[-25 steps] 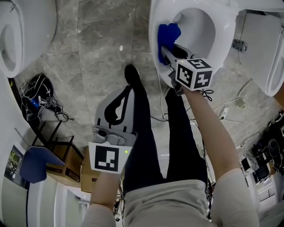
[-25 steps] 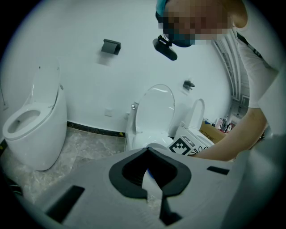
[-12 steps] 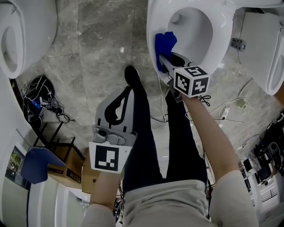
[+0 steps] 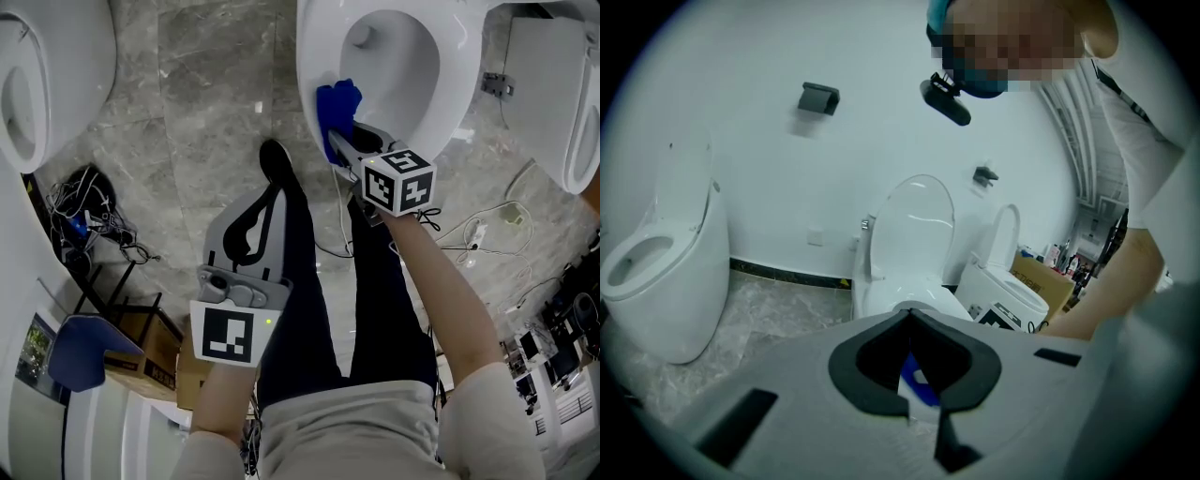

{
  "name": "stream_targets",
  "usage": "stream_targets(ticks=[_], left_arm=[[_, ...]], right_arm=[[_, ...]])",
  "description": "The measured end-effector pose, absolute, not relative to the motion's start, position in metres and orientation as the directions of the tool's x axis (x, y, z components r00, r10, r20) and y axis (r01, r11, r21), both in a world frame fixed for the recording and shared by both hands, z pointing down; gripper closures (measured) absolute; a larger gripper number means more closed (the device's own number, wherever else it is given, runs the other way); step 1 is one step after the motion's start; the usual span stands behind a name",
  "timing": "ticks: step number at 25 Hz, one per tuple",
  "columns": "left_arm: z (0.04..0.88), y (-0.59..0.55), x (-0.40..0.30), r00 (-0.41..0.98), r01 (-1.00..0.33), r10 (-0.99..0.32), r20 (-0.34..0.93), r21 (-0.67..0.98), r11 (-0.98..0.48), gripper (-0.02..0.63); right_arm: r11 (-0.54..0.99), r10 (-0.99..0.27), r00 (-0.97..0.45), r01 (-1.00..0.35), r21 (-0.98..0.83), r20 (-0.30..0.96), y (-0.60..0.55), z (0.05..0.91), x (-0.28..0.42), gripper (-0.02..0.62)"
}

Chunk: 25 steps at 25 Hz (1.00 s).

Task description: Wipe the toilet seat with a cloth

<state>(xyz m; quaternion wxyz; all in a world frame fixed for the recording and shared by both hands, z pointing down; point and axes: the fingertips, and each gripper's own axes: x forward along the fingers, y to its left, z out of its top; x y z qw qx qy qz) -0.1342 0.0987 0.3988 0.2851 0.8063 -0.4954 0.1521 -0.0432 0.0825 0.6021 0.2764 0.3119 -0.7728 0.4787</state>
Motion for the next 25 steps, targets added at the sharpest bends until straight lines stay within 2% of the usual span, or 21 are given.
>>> stream_targets(ticks=[25], left_arm=[[0.392,0.101,-0.085,0.519,-0.854,-0.668,0.534,0.3,-0.424,0.598]], right_arm=[[0.33,-0.13,-0.654,-0.738,-0.589,0.746,0.15,0.604,0.011,0.531]])
